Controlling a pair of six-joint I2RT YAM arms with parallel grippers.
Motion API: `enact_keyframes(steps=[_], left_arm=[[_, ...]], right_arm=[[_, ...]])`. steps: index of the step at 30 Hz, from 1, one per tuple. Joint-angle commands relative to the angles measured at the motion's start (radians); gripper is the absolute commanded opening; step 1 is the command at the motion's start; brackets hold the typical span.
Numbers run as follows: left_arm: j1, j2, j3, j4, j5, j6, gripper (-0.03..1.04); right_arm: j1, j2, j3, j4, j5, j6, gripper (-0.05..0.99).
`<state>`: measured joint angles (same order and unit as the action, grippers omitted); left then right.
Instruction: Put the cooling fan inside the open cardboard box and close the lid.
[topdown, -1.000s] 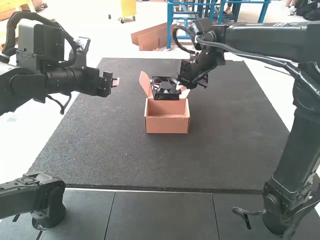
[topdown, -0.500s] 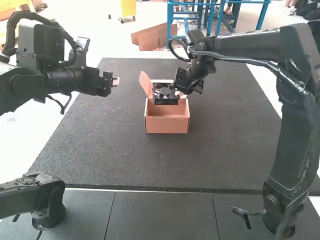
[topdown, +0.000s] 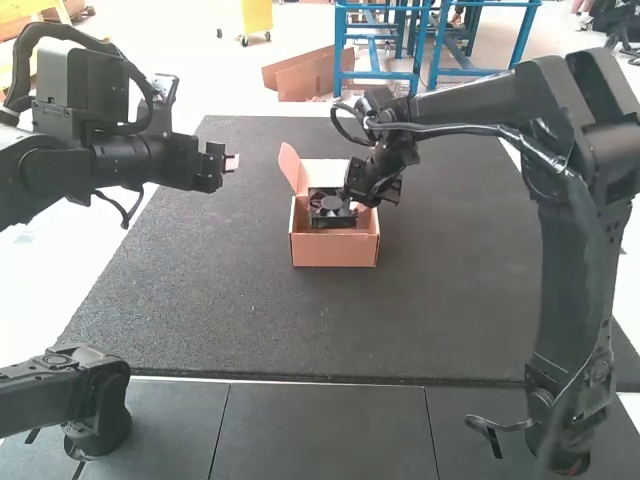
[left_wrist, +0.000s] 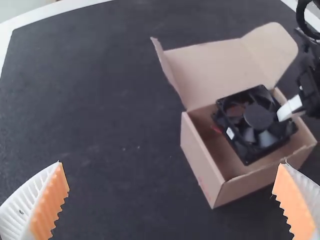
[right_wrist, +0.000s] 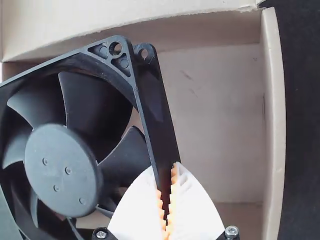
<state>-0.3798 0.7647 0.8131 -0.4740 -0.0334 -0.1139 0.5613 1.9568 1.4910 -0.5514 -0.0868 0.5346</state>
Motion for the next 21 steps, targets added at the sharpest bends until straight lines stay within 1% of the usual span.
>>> enact_keyframes(steps=[1,5,6,8,9,11,13,16,17,19,20,21], left_arm=[[-0.005,-0.015,0.0,0.011,0.004,-0.007,0.97],[-0.008,-0.015,0.003,0.011,0.004,-0.007,0.97],[-0.008,-0.015,0.004,0.011,0.004,-0.007,0.97],[-0.008,-0.015,0.004,0.012,0.004,-0.007,0.97],[-0.008,-0.015,0.006,0.012,0.004,-0.007,0.97],[-0.008,-0.015,0.006,0.014,0.004,-0.007,0.97],[-0.008,-0.015,0.006,0.018,0.004,-0.007,0.97],[-0.007,-0.013,0.006,0.031,0.004,-0.007,0.97],[-0.004,-0.011,0.006,0.034,0.004,-0.009,0.97],[-0.002,-0.001,0.009,0.029,0.004,-0.01,0.97],[-0.002,0.01,0.011,0.018,0.004,-0.01,0.97],[-0.001,0.027,0.017,0.0,0.003,-0.012,0.97]], right_arm=[[0.003,0.01,0.008,0.015,0.013,-0.002,-0.02],[0.003,0.028,0.008,0.048,0.013,-0.021,-0.02],[0.003,0.031,0.011,0.053,0.012,-0.022,0.01],[0.0,0.033,0.018,0.056,0.013,-0.027,0.15],[0.002,0.033,0.023,0.056,0.013,-0.03,0.2],[0.0,0.031,0.037,0.05,0.013,-0.035,0.28],[0.0,0.031,0.048,0.042,0.013,-0.05,0.3],[-0.003,0.028,0.08,0.016,0.007,-0.062,0.41],[-0.005,0.025,0.098,0.015,-0.005,-0.067,0.46],[-0.006,0.011,0.149,-0.007,-0.051,-0.087,0.62],[-0.006,0.002,0.18,-0.018,-0.073,-0.087,0.68],[-0.006,-0.007,0.209,-0.024,-0.091,-0.09,0.71]])
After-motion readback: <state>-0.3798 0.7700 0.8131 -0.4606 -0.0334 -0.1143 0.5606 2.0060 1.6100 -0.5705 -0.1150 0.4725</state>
